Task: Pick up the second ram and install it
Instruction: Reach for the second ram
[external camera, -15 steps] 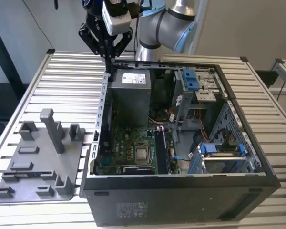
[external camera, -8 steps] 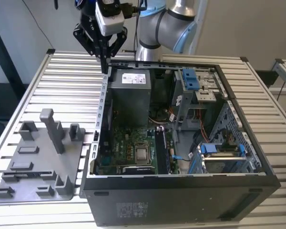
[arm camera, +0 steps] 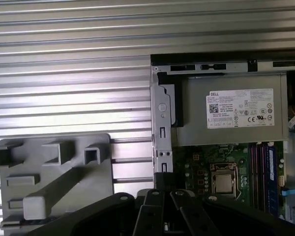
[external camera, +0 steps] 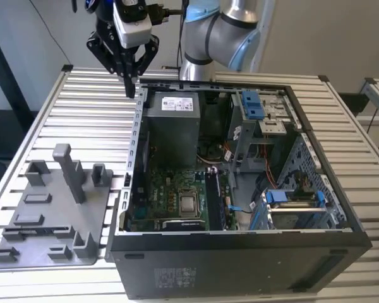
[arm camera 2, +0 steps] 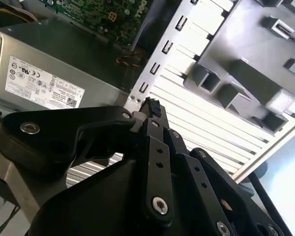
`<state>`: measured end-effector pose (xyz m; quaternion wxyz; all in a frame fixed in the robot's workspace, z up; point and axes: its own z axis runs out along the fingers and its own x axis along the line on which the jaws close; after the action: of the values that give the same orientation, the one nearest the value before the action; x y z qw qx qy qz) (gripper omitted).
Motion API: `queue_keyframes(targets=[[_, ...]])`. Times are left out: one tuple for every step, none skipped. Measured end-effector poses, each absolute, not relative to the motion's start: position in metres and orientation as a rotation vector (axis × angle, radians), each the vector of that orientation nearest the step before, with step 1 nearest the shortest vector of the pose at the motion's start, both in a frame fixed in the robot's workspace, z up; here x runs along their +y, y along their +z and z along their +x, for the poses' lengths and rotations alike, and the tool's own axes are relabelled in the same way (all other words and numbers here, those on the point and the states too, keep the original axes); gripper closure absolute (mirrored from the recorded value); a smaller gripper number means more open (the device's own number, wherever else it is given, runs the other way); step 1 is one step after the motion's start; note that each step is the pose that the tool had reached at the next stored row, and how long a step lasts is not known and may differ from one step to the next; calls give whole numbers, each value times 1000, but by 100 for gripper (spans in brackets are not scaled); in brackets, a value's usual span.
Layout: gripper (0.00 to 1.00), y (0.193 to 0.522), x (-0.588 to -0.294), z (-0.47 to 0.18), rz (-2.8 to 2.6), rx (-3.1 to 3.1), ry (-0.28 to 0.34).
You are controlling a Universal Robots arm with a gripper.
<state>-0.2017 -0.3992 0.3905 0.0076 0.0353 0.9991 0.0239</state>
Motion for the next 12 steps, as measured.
queue_keyframes(targets=[[89, 390, -399, -206, 111, 3123, 75], [89, 390, -399, -210, 111, 3123, 75], [89, 390, -399, -215, 110, 3123, 75], [89, 390, -399, -219, 110, 3123, 75], [89, 390, -399, -224, 111, 3123, 75], [89, 390, -399, -228, 111, 3123, 75], [89, 390, -399, -233, 111, 3123, 75], [89, 390, -399, -237, 110, 3123, 75], [89, 390, -399, -240, 111, 3123, 75], [89, 390, -399, -244, 111, 3123, 75], [89, 390, -399, -246, 111, 3123, 75], [89, 390, -399, -249, 111, 3123, 75]])
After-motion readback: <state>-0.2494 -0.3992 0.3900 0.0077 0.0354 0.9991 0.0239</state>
